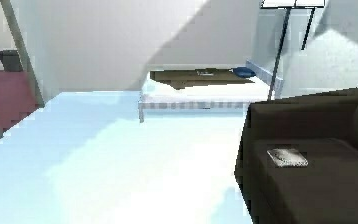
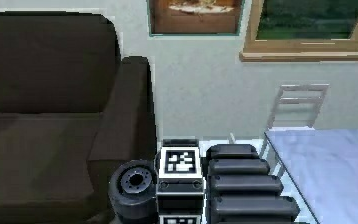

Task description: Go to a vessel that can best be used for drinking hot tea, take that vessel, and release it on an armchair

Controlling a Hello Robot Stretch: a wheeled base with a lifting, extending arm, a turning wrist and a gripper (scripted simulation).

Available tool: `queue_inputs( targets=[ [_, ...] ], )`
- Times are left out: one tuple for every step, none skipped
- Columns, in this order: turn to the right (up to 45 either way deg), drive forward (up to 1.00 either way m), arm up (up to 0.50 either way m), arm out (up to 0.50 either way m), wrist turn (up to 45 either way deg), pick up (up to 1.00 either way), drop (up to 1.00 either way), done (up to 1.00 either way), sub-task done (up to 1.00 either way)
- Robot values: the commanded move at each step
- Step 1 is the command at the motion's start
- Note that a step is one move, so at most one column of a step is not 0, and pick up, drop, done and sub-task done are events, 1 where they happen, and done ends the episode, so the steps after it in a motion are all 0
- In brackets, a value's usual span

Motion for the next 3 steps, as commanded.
queue_inputs(
  targets=[
    [0.0, 0.8, 0.0, 0.0, 0.0, 0.0, 0.0, 0.0, 0.0],
    [45.0, 0.0, 0.0, 0.0, 0.0, 0.0, 0.0, 0.0, 0.0],
    [39.0, 0.0, 0.0, 0.0, 0.0, 0.0, 0.0, 0.0, 0.0]
  ],
)
